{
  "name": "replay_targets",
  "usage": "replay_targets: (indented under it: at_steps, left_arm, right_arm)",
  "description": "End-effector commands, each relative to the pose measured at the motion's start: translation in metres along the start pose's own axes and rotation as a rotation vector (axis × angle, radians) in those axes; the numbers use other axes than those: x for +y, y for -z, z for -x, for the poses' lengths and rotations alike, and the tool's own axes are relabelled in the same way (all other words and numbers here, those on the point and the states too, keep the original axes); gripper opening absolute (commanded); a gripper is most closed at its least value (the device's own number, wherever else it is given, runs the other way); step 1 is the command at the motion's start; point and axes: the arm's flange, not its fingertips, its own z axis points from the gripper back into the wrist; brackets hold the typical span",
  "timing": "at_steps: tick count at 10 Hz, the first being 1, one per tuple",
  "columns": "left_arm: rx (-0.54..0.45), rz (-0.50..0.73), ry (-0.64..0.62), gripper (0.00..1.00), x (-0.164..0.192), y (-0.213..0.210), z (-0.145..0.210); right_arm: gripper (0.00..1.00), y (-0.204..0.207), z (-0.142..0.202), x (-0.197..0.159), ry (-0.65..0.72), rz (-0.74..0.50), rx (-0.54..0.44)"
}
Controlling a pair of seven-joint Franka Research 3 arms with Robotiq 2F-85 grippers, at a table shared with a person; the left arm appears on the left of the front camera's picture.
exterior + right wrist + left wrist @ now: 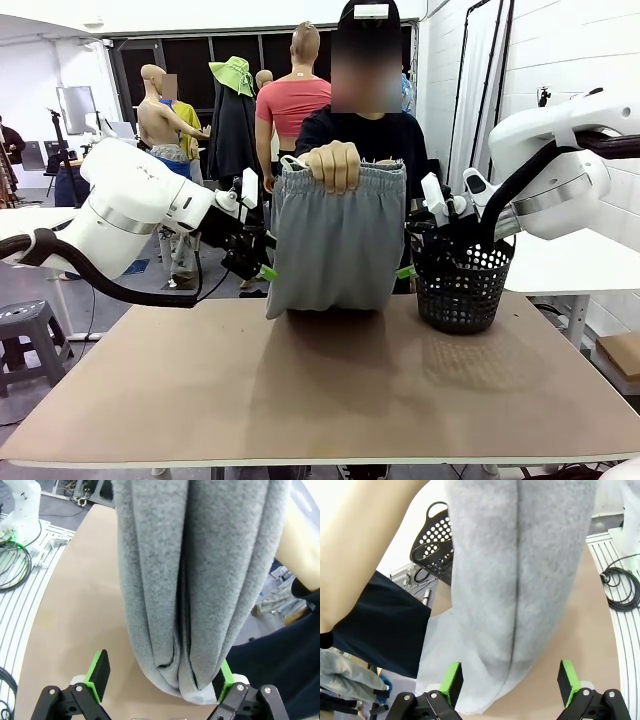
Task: Fold the training pants.
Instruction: Grab both ends of the Training pants handed by a person.
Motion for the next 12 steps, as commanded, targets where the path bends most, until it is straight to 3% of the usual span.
replay_targets:
  at_steps: [1,3,6,12]
  left_arm:
    - [-0.049,-0.049,-0.012,1.00,-0.005,0.006,0.003]
    - [-0.100,-0.123,0.005,1.00,-0.007,0.012,0.001]
    - [-0.164,-0.133,-0.002,1.00,-0.006,0.013,-0.001]
    - [-0.302,-0.063,-0.033,1.00,-0.009,0.003,-0.021]
  right_arm:
    - [1.00,0.000,-0.003,0.006,-0.041,0.013,-0.058]
    - [1.00,0.000,-0.010,0.011,-0.073,0.002,-0.078]
    - [1.00,-0.004,-0.019,0.017,-0.085,-0.025,-0.133]
    - [1.00,-0.004,-0.032,0.010,-0.024,-0.107,-0.340]
